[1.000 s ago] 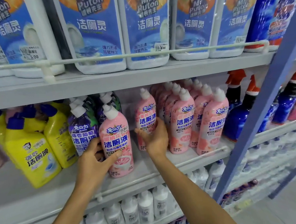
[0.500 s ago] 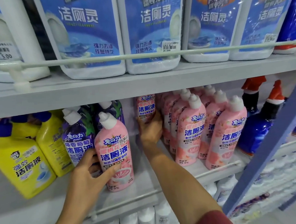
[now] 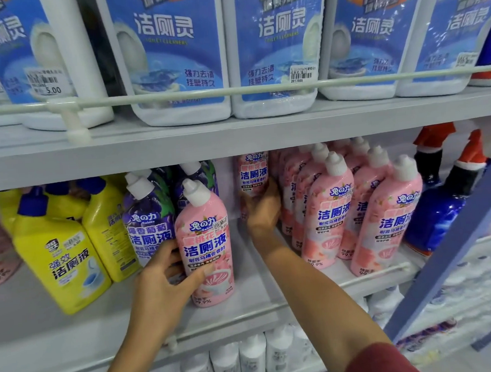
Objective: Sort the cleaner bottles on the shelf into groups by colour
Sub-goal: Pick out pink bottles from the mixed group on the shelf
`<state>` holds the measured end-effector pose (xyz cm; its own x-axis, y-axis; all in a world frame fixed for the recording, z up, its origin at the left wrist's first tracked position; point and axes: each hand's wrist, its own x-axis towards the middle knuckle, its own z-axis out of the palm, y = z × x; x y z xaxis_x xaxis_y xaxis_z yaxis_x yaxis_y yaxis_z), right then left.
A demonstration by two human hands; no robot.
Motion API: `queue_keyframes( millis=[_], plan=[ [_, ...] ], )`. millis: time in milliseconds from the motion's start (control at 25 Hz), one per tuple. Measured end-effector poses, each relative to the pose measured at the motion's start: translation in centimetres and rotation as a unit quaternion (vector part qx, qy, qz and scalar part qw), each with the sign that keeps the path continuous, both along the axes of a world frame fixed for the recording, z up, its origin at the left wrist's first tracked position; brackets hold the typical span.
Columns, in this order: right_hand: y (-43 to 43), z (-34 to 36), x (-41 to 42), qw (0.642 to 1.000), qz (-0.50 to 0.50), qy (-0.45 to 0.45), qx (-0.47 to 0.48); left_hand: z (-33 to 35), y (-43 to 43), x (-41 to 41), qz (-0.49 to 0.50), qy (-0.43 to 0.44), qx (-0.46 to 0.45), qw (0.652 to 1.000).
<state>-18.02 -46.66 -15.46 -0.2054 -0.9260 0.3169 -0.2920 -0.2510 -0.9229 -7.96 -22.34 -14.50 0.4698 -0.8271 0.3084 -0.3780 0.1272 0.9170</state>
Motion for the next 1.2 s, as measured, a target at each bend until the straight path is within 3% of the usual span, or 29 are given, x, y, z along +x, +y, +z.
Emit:
queue_keyframes(
  millis=[160,400,600,920,1040,1200],
  plan=[
    [2.6,1.3,-2.1,0.994,0.099,-0.049,0.025,0.1,0.3,-0.2,0.0,0.0,-0.001,1.0],
    [7.8,1.5,-8.0,0.931,0.33,-0.146,0.057,-0.5,0.1,-0.5,-0.011,0.016,-0.006,1.0],
    [11.4,0.2,-12.1,0.898,0.427,-0.074,0.076,-0.2,-0.5,-2.0,-0.043,0.005,-0.007,0.999],
    [13.1,-1.7,-12.3,0.952,0.304,0.017,-0.031,-0.3,-2.9,-4.2,-0.105,-0.008,0.007,0.994],
    [14.3,-1.9,-11.6,0.965,0.255,0.051,-0.046,-0.4,-2.4,-4.5,-0.062,0.015,-0.021,0.998],
    [16.8,-2.2,-8.6,0.985,0.144,0.083,-0.047,0.2,-0.2,-3.2,0.068,0.053,-0.096,0.992]
  ],
)
